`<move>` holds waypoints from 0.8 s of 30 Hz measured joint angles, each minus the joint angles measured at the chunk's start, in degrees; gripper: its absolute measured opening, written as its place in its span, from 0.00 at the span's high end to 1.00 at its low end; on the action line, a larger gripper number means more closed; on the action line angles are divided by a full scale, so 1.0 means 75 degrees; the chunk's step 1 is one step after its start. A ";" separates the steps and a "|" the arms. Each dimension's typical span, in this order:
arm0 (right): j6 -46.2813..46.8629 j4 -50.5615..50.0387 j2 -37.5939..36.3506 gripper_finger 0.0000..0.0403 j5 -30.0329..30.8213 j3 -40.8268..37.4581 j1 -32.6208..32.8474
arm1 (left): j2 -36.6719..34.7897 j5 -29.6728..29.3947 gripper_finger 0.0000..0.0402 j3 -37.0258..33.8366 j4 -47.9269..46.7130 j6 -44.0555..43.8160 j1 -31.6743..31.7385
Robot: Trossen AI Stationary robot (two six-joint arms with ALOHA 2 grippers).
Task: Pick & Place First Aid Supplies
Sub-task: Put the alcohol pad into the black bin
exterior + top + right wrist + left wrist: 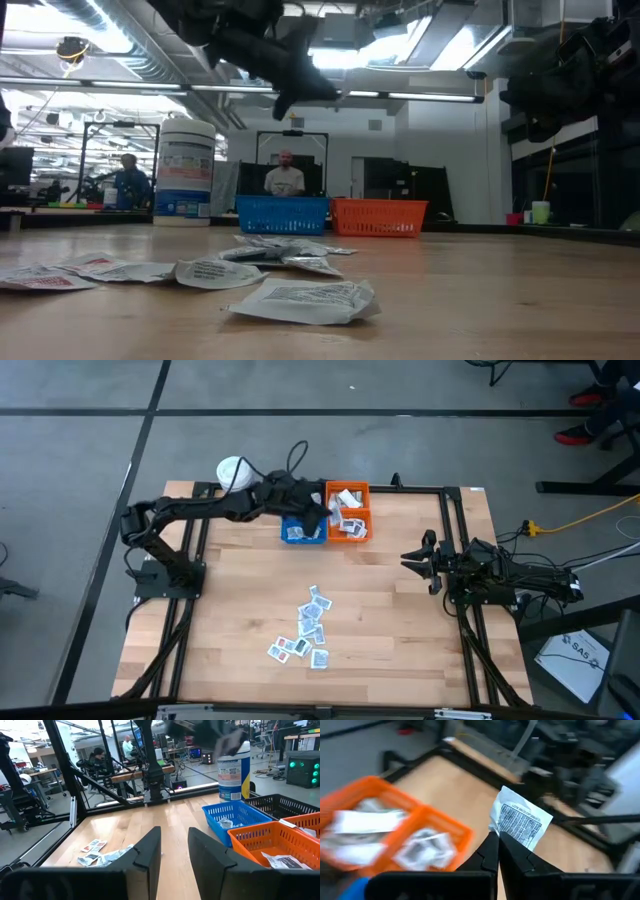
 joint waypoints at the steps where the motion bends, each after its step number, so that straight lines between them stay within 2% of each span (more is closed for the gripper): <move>1: 0.0002 0.0000 0.0002 0.75 0.0001 -0.0002 0.0000 | 0.0000 -0.0139 1.00 0.0000 -0.0103 0.0124 0.0117; 14: 0.0002 0.0000 0.0002 0.75 0.0003 -0.0003 -0.0001 | 0.0000 -0.0706 1.00 0.0006 -0.1397 0.2283 0.1623; 19: 0.0001 0.0000 -0.0001 0.75 0.0000 -0.0001 -0.0002 | 0.0014 -0.1466 1.00 0.0006 -0.1550 0.3241 0.1958; 24: 0.0000 0.0000 -0.0001 0.75 0.0000 -0.0003 0.0000 | 0.0232 -0.1487 1.00 0.0009 -0.1506 0.4185 0.2158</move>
